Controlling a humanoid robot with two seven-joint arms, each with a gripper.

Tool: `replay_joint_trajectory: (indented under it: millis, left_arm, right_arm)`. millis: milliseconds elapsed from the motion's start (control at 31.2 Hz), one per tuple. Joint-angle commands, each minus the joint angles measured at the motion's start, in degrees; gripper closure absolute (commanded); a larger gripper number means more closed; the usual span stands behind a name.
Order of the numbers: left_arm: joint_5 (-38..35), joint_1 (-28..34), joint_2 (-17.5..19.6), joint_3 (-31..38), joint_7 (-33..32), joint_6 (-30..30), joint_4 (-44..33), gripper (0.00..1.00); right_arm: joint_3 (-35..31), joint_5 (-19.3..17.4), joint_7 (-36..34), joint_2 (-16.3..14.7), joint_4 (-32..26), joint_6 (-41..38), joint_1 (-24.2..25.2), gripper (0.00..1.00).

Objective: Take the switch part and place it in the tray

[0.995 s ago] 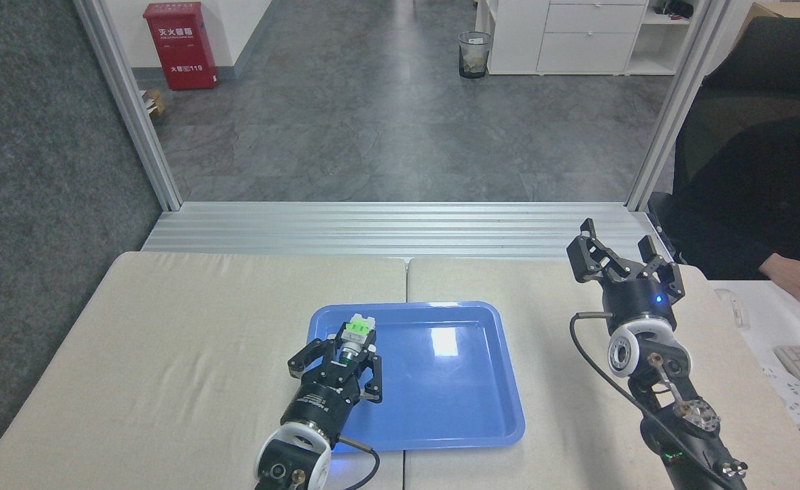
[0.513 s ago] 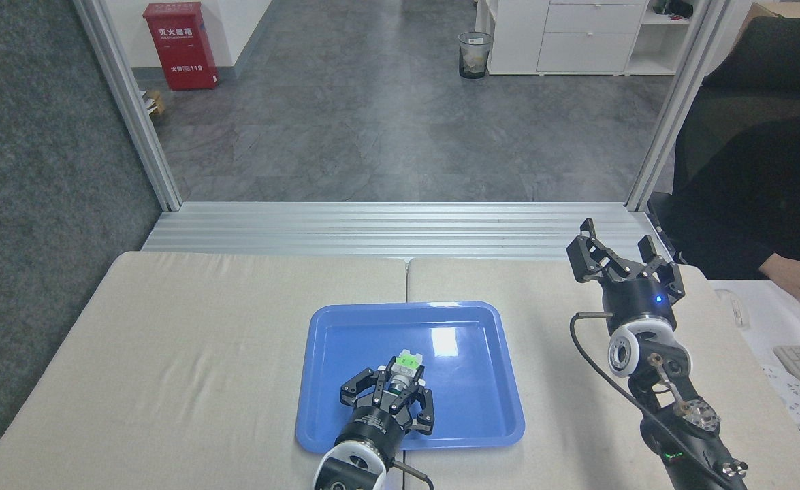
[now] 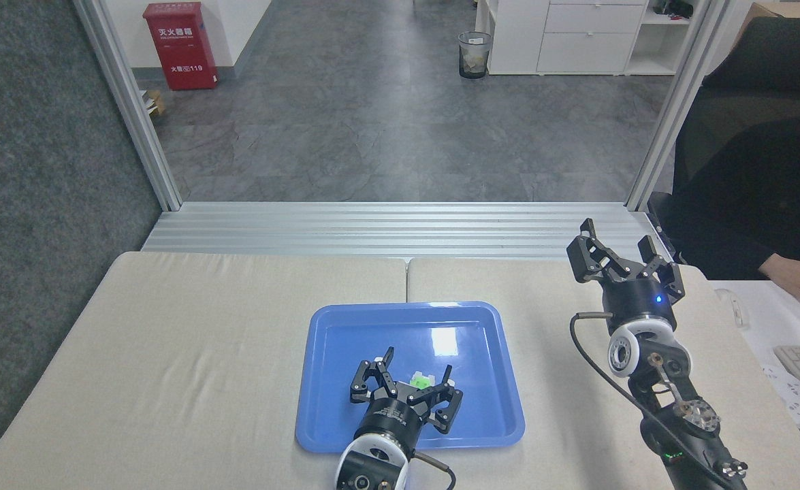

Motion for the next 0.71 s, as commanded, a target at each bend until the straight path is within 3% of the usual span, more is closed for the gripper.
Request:
replay_joint_trajectory:
  millis: [0,128,289,417,674]
  left_arm:
    - [5.30,-9.15,-0.26,12.56,0.13,-1.58,-2.81,0.00]
    - [10.05,-14.00,6.05,24.97,2.05,-10.70,-0.97,0.00]
    - [14.45,-14.01,13.18,35.08,7.50,-21.87,5.36,0.00]
    - [16.04,-9.54,16.08,37.65,7.42,-23.73,6.43,0.00]
    - [16.04,-6.71,16.44,37.74,7.60,-23.73,5.46,0.00]
  right_arm:
    - [0.00,0.00,0.03,-0.01,-0.01,0.02,0.00,0.00]
    - [0.00,0.00,0.03,-0.01,-0.01,0.02,0.00,0.00]
    - [0.00,0.00,0.03,-0.01,-0.01,0.02,0.00,0.00]
    - [0.00,0.00,0.03,-0.01,-0.01,0.02,0.00,0.00]
    - [0.00,0.00,0.03,-0.01,-0.01,0.02,0.00,0.00]
